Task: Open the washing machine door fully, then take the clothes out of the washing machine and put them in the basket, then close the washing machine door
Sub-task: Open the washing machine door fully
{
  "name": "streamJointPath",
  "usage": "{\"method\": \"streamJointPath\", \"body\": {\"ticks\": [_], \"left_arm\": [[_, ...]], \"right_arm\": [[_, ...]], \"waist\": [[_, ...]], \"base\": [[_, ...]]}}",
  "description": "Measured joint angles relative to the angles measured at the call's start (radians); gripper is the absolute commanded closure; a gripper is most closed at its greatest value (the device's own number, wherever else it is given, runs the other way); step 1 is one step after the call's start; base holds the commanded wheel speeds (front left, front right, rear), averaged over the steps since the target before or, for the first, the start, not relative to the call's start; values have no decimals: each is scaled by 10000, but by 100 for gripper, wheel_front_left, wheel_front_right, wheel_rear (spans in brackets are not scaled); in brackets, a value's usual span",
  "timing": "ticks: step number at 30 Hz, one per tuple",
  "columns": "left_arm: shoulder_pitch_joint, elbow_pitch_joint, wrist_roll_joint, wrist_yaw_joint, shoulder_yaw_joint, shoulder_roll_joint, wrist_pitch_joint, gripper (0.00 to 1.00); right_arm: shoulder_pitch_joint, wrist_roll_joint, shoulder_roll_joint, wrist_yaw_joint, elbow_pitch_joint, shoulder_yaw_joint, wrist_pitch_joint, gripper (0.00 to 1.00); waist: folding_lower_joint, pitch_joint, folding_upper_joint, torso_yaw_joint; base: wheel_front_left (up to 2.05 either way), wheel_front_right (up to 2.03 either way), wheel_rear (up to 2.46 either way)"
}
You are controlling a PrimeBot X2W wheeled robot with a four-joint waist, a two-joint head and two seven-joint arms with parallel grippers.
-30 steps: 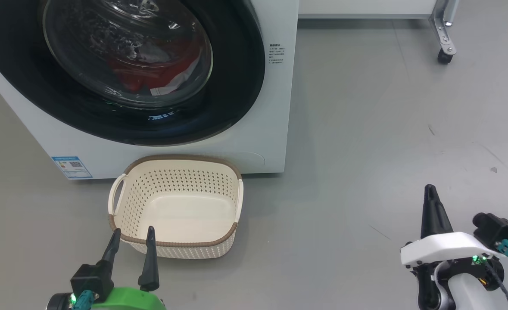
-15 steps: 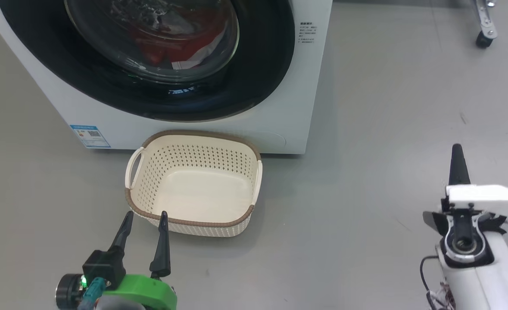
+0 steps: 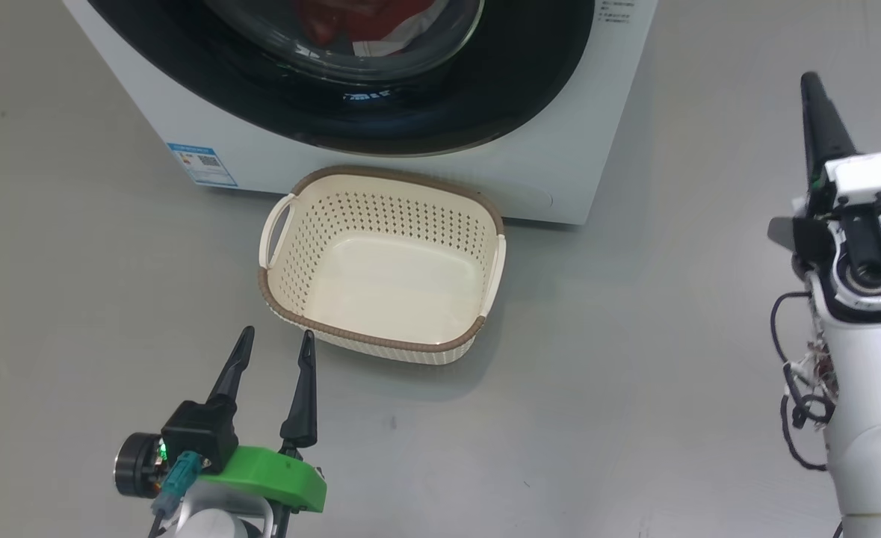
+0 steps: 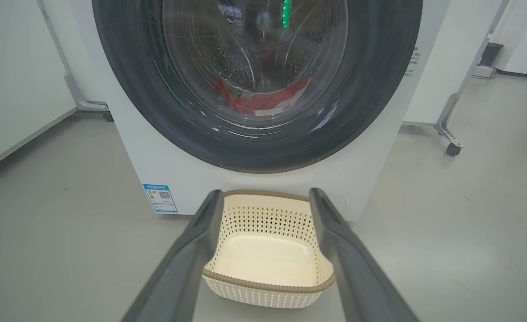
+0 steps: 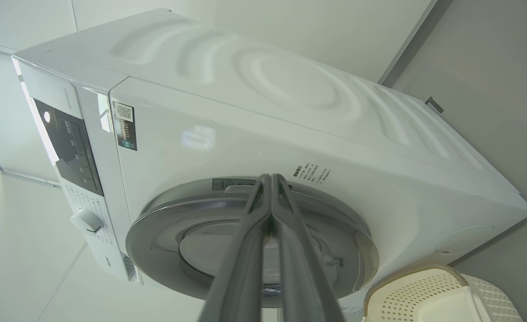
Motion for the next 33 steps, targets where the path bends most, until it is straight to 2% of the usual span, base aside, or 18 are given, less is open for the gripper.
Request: {"method": "streamJointPath", "body": {"ticks": [15,27,33], "left_arm": [[-534,-286,-393,40,-612,-12,0,0],[-802,-414,-573,136,-1317,-21,0,0],[-909,-688,-1089,184,-1540,-25,0,0]], "right_arm": [[-2624,380,-897,-1020,639,-276,1329,100],[-4175,357,-1415,-1315,1476,196,2385,100],[-4826,322,-1469,-1471,1856,384,2736,100]], "waist": [[0,1138,0,945],[0,1948,0,1675],[0,2291,0,1984]], "base": [[0,0,0],[0,0,0],[0,0,0]]}}
